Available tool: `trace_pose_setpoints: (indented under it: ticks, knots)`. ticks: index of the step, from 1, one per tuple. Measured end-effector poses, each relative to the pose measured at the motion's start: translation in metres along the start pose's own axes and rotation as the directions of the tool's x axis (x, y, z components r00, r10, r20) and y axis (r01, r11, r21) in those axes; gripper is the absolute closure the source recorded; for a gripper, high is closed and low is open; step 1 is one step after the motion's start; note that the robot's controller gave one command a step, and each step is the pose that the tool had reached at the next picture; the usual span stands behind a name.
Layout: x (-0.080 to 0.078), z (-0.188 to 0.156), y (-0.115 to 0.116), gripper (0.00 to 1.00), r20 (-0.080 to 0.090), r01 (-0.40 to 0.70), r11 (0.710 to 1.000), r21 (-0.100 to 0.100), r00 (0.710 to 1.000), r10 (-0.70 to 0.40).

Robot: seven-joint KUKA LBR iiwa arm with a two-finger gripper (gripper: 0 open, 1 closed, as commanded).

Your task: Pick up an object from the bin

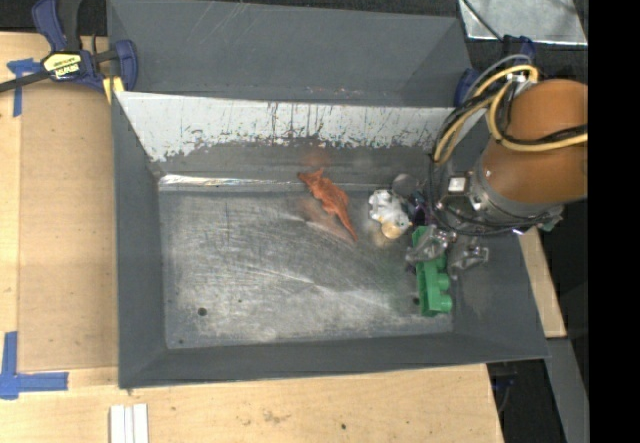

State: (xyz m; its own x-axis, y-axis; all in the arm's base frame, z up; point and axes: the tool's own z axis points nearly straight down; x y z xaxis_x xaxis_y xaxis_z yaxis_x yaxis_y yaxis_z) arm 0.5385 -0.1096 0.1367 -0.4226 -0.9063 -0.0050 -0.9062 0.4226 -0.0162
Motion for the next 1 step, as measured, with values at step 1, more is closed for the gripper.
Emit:
trace_pose_setpoints:
  ticks: [1]
  knots:
    - [-0.0041,-0.0042,-0.0078,1.0,-0.006,-0.008,1.0,-0.03,1.0,0.008]
